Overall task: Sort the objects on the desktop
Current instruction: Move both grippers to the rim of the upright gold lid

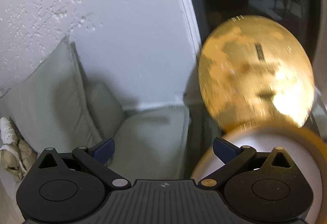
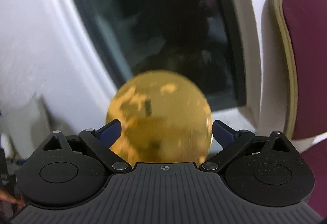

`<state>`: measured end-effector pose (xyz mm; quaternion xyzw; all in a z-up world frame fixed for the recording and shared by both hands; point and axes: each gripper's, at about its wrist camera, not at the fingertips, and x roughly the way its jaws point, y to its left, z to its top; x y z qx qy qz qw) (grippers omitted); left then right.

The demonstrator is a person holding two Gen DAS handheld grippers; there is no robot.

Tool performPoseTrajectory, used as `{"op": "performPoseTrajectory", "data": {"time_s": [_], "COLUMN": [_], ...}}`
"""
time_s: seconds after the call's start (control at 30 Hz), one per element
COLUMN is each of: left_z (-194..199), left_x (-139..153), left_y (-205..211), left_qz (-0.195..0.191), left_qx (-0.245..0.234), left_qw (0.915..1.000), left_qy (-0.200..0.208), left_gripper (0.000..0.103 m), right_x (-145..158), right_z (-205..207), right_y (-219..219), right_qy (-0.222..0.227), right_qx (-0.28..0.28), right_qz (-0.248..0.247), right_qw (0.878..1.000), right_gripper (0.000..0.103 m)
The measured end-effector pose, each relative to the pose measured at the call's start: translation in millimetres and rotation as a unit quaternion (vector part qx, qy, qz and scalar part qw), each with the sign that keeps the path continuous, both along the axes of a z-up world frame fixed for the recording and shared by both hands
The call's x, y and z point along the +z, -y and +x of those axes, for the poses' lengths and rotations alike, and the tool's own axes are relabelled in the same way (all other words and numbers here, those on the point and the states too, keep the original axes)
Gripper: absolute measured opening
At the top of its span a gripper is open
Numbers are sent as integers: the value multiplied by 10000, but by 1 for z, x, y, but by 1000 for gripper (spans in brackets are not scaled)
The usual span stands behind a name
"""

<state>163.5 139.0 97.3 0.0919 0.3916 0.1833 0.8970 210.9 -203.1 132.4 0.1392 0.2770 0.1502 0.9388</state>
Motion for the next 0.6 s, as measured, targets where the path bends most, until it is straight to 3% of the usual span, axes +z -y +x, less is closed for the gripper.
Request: {"op": "performPoseTrajectory", "data": {"time_s": [0.13,0.23,0.3,0.4,0.5,0.6], "left_z": [55,97,118,140,155,160], "left_x": [-13,-38,-58,-89,-116,-133], "left_y": [-18,-25,-29,-32,-32,-31], "left_qz": [-326,-711,-1036,-1412,-1472,-1613], "left_qx": [16,25,-1,-111,-93,-129], "left_qw": [9989,9964,9933,9879,9868,9832], "left_qy": [348,469,520,624,670,840], "left_gripper": [102,102,102,102,102,102], "right_x": [-19,-50,-77,-113,-143,-162], "right_z": [52,90,119,153,180,192], "right_y": [-5,-16,-25,-31,-34,-36], "right_qy": [611,1054,1015,694,408,413], "right_qx": [-307,-278,-215,-142,-178,-212], "right_qz": [78,-350,-713,-714,-659,-593], "right_qw": [9976,9934,9920,9949,9968,9972], "right_gripper": [99,99,99,99,99,100]}}
